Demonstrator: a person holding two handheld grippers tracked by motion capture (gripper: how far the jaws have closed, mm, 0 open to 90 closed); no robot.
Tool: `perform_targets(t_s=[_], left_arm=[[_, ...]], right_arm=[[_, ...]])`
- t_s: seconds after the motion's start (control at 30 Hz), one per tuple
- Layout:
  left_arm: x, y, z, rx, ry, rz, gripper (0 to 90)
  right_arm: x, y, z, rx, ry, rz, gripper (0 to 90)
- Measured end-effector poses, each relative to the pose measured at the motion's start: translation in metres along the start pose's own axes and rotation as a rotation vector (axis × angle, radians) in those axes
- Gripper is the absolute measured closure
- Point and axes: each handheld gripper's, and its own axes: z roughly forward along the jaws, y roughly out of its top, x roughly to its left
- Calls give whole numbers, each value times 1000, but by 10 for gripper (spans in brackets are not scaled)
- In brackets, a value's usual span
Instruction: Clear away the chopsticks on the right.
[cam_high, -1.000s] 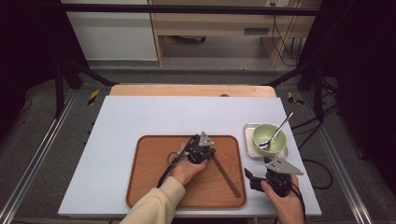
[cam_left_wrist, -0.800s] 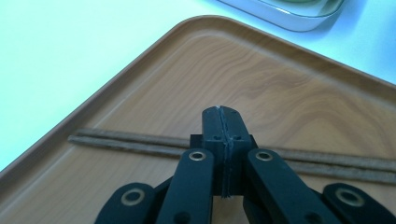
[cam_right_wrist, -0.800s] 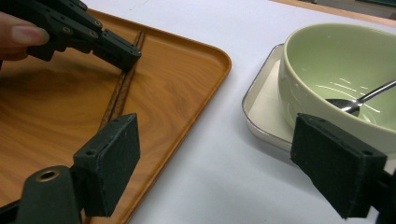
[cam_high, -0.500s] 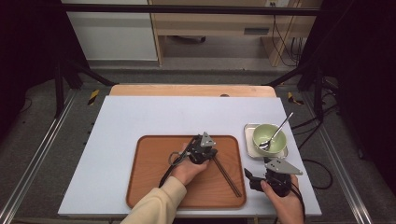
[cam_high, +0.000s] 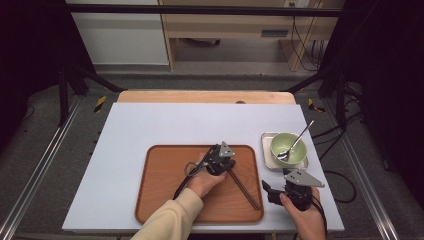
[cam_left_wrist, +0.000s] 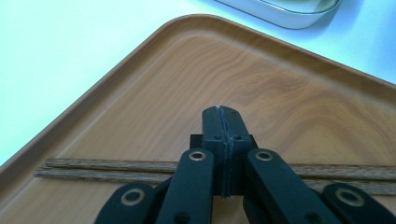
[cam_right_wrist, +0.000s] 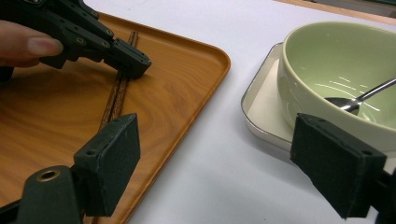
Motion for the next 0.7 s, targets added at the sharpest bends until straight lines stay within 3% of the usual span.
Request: perform_targets(t_s=[0.17,0.4,0.7], left_arm=[[4,0,-14,-12,24,0,900],[14,-10,-22,16,64,-11,900],[20,-14,-19,43,87,-15,900]], right_arm=[[-1,0,0,0,0,7,163],[0,0,0,1,0,1,162],[0,0,0,2,-1,9,163]])
